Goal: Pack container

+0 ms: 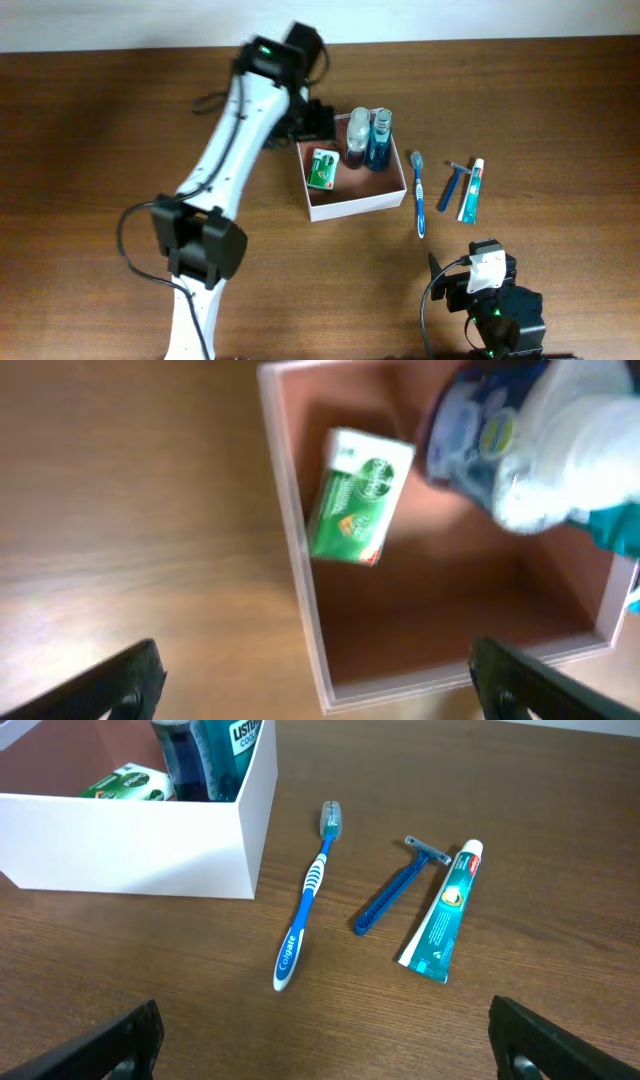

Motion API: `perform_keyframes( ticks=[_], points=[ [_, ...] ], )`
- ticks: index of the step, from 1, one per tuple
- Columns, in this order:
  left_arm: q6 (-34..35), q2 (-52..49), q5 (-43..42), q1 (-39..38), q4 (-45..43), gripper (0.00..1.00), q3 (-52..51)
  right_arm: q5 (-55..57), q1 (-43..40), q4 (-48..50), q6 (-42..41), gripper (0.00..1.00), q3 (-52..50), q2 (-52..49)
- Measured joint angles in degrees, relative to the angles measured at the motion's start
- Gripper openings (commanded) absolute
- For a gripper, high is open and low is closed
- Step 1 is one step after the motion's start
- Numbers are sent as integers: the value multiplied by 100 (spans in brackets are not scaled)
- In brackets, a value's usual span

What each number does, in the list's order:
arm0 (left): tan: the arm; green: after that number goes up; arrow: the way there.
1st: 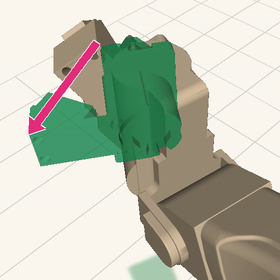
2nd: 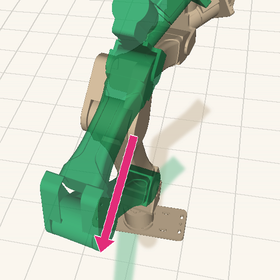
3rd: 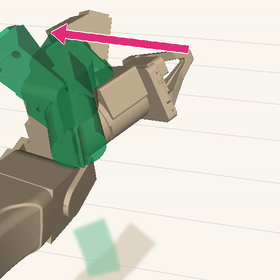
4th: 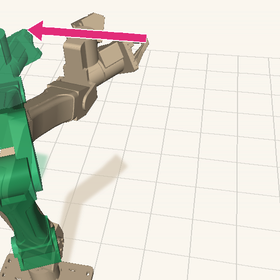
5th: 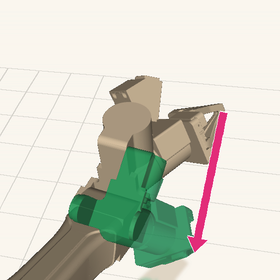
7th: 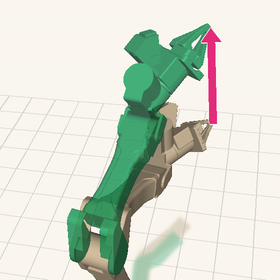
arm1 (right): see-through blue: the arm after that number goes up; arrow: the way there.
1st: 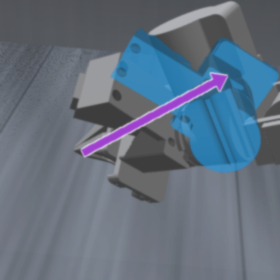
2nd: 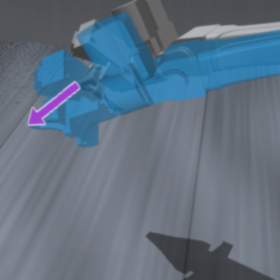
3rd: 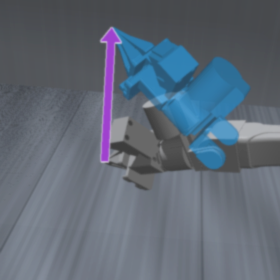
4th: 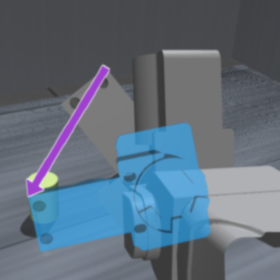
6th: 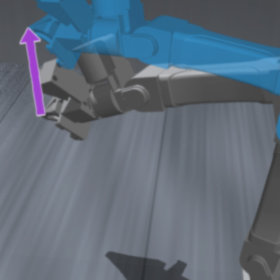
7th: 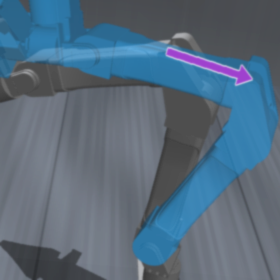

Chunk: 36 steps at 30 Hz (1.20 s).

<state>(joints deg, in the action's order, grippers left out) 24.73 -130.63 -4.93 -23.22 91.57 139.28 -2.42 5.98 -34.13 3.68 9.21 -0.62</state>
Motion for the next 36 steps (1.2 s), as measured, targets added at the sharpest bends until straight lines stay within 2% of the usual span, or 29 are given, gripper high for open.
perform_keyframes(
  ticks=[4,12,19,24,30,36],
  points=[
    [-286,219,343,341,472,99,496,0,0,0,2,99,-2,0],
    [-619,994,697,1043,490,99,588,0,0,0,0,99,-2,0],
    [-723,1117,1123,1497,494,99,610,-372,0,37,-9,99,-2,0],
    [-728,1117,1252,1622,496,99,612,-1266,0,199,-809,99,-2,0],
    [-745,1117,1252,1617,498,99,612,-1591,0,767,-1910,99,118,-24],
    [-745,1117,1274,1617,503,99,612,-1182,0,365,-2214,99,1370,-715]
  ],
)
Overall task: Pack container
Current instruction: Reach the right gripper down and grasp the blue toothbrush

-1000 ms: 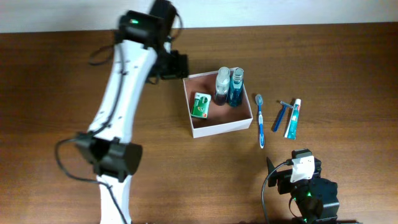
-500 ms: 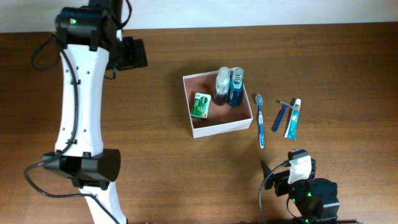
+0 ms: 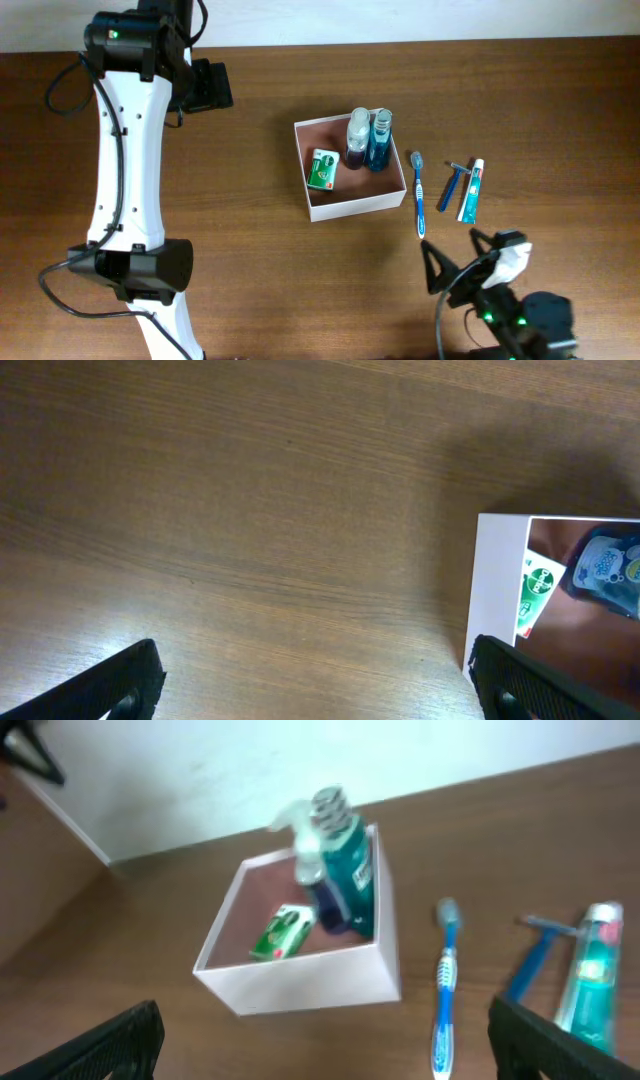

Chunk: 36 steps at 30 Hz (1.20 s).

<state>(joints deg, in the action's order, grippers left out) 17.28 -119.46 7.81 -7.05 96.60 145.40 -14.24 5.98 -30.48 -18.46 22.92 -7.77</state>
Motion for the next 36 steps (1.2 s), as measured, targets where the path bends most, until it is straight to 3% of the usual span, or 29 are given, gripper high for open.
perform_keyframes(
  ticks=[7,12,13,14,18,23,29,36],
  points=[
    [-2,0,15,0,7,99,0,1097,0,-1993,254,99,2459,-2549],
    [-2,0,20,0,4,99,0,1202,0,-2623,396,99,3886,-4562],
    [-4,0,17,0,4,99,0,1187,0,-2647,407,95,4059,-4907],
    [-2,0,17,0,7,99,0,1180,0,-2651,426,75,4205,-5318],
    [-2,0,17,0,7,99,0,1145,0,-2306,426,33,4284,-6470],
    [-4,0,20,0,4,99,0,1117,0,-1661,238,7,4286,-7834],
    [-4,0,20,0,4,99,0,352,0,-866,111,4,4286,-8863],
    [-17,0,20,0,4,99,0,-516,70,-315,140,4,4288,-9189]
  ],
)
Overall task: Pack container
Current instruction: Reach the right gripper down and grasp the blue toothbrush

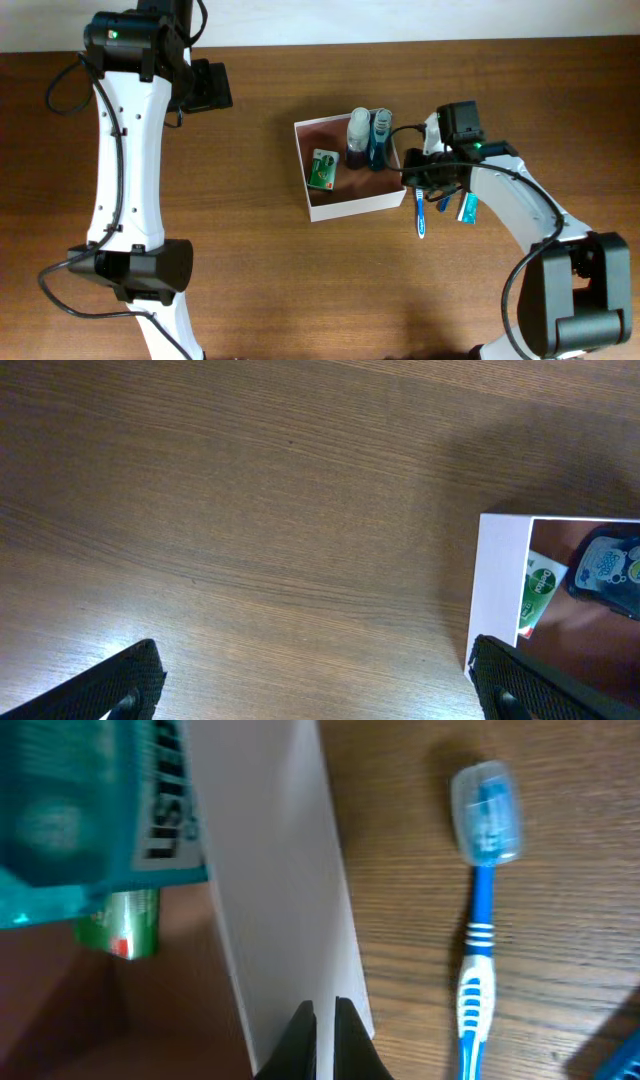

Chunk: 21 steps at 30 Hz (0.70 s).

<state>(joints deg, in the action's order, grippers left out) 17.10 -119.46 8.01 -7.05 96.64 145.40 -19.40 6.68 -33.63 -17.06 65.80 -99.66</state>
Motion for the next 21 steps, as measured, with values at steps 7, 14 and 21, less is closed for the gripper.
perform_keyframes(
  ticks=[7,14,21],
  points=[
    [-2,0,0,0,0,99,0,-868,11,-17,557,4,0,0],
    [-4,0,0,0,2,99,0,-713,-61,-330,592,24,0,2],
    [-4,0,-2,0,0,99,0,234,-463,-619,361,57,4,7]
  ],
)
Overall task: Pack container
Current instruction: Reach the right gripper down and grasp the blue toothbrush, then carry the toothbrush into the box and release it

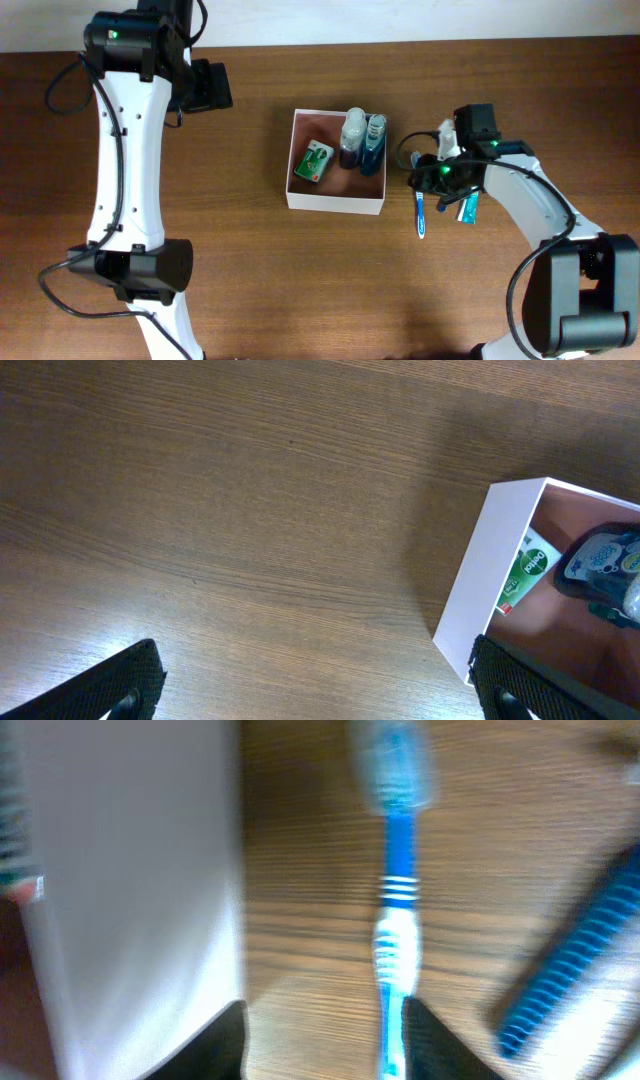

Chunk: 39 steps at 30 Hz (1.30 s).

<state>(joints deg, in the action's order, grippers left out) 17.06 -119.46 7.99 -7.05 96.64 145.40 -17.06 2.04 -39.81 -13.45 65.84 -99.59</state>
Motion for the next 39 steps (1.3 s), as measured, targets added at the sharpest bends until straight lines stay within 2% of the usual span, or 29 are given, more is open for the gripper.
perform_keyframes(
  ticks=[2,8,11,14,23,31,39],
  points=[
    [2,0,2,0,2,99,0,251,-17,-22,-26,63,0,0],
    [0,0,2,0,2,99,0,833,160,-46,-9,63,0,-2],
    [2,0,2,0,0,99,0,1047,295,-46,4,56,2,-48],
    [0,0,2,0,0,99,0,1128,356,-42,-9,52,17,-278],
    [2,0,2,0,2,99,0,1215,380,-48,-22,19,17,-752],
    [0,0,2,0,2,99,0,1429,380,-192,-22,4,17,-752],
    [0,0,2,0,0,100,0,1622,380,-463,-11,4,20,-752]
  ],
)
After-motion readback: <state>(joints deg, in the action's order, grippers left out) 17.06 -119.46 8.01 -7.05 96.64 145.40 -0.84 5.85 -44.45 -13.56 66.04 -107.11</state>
